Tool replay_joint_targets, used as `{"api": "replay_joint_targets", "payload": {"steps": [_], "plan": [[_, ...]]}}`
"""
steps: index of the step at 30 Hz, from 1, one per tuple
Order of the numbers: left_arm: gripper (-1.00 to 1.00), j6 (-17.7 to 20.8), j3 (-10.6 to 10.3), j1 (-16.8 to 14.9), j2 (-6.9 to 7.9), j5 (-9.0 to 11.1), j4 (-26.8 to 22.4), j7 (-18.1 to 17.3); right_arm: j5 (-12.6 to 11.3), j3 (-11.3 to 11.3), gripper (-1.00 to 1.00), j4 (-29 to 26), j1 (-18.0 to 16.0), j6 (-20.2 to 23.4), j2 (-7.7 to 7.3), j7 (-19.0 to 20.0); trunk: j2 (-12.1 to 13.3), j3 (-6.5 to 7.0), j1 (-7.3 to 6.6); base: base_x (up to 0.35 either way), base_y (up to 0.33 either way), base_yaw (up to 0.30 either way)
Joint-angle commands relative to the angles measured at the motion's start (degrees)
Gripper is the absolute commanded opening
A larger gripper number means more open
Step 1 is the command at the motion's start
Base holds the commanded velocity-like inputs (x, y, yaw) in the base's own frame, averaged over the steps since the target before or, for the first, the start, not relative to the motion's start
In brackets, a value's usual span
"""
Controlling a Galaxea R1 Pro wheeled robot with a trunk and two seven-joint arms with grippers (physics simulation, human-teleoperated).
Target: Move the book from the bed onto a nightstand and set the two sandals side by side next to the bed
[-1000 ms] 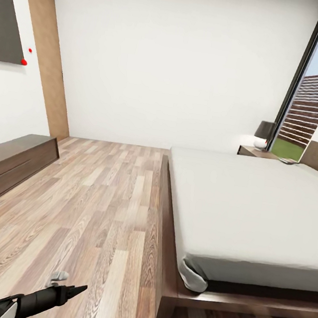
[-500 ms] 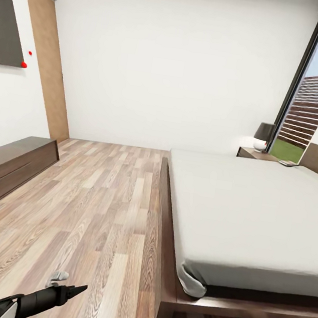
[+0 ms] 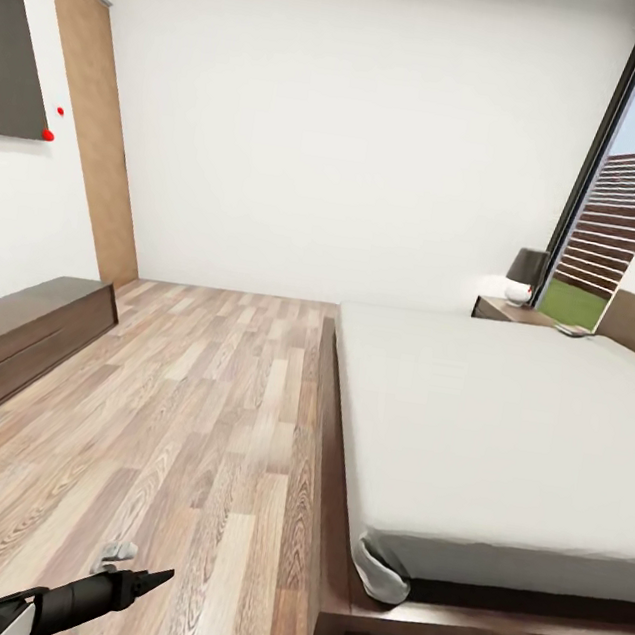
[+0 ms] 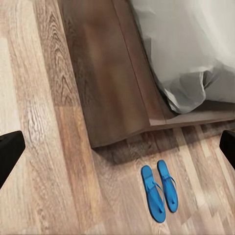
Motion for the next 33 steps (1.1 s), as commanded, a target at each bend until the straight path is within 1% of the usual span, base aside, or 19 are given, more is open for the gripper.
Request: {"api": "replay_joint_targets", "payload": {"steps": [1, 33], "plan": [[1.00, 0.6, 0.0, 0.0, 0.00, 0.3, 0.0, -0.1, 0.3, -0.2, 1.00, 0.1, 0.0, -0.4, 0.00, 0.1, 0.4, 0.13, -0.23, 0.000, 0.000, 0.000], [1.00, 0.6, 0.1, 0.0, 0.03, 0.3, 0.0, 0.9, 0.3, -0.1, 1.00, 0.1, 0.0, -0.4, 0.01, 0.2, 13.2, 5.87, -7.26, 0.000, 0.000, 0.000]]}}
